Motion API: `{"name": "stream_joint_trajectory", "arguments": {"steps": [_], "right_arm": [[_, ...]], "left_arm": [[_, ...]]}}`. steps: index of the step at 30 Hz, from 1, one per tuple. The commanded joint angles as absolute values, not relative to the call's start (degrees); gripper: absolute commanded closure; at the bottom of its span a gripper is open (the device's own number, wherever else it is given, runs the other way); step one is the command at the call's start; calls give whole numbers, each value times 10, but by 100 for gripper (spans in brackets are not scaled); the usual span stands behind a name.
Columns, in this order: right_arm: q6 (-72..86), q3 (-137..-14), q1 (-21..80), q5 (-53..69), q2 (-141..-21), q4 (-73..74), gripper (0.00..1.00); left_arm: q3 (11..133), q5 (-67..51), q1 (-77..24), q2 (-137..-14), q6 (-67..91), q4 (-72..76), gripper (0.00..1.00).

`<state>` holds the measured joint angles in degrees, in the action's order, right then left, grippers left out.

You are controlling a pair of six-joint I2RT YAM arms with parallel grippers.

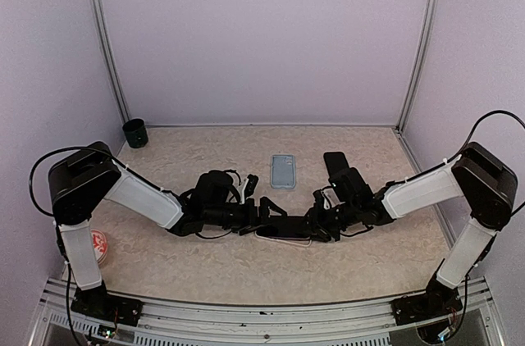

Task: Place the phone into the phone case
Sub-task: Install the phone on the phone case.

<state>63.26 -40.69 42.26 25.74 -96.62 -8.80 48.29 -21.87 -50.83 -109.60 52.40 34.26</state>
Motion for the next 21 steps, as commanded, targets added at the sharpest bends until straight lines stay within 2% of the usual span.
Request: {"name": "stream_joint_trajectory", "arguments": {"steps": [1, 21], "right_arm": [[604, -415, 425, 221, -956, -36, 72], [613, -409, 431, 213, -998, -51, 71]], "left_arm": [[485, -221, -509, -1114, 524, 309, 1], [538, -235, -521, -1092, 501, 241, 1]]}}
